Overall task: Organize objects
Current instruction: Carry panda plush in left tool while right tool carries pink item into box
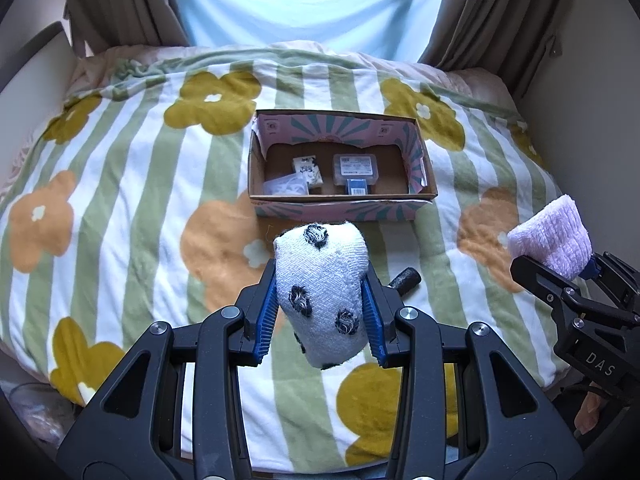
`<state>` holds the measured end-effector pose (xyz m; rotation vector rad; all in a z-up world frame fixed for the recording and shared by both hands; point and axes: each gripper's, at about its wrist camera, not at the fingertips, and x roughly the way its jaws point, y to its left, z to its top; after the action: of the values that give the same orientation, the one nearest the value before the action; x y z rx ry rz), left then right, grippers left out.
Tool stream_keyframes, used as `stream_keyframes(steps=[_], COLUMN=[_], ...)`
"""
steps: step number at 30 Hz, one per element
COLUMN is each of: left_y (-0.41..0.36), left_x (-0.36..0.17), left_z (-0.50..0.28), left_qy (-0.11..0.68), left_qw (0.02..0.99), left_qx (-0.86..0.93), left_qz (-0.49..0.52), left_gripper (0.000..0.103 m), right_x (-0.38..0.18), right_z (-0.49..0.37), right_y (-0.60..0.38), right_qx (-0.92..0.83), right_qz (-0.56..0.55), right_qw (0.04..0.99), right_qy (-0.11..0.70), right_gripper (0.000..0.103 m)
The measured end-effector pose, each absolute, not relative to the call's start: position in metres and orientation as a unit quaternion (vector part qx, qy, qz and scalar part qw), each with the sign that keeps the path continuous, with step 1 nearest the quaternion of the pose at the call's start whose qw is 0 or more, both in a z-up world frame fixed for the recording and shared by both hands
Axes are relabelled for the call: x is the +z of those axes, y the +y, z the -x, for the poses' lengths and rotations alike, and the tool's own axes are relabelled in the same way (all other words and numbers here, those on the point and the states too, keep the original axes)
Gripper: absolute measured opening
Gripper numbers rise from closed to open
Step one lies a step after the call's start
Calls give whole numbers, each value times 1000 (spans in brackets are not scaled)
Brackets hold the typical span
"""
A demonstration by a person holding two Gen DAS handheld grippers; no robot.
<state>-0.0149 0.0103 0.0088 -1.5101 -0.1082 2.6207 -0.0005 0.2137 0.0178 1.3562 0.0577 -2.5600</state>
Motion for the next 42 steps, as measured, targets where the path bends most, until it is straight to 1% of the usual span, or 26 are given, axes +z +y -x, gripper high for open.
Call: stream_keyframes(steps=[9,17,22,27,31,36,42], left_y=[6,5,9,14,23,35,45], left_x=[10,-19,-57,-111,-150,-189,-216], left_z=[84,171,227,277,310,339,352], left_qy=[-50,-66,-66,-71,-66,-61,-63], left_qw=[53,43,40,32,31,32,32], left_qx=[865,855,843,824,813,803,792], left_qz=[496,513,533,561,578,593,606], left_gripper=[34,35,34,35,34,35,35], right_x=[20,-9,-49,-96,-131,-156,-176], right_z=[63,146,195,233,252,261,265], right_y=[216,210,205,197,188,181,181], right_qx=[-879,-869,-853,-832,-817,-807,-797], right_qz=[-460,-475,-502,-534,-553,-564,-577], right_qw=[123,131,135,141,145,150,150], right_qy=[28,42,47,55,75,95,96], right_gripper=[53,53,53,53,53,53,53])
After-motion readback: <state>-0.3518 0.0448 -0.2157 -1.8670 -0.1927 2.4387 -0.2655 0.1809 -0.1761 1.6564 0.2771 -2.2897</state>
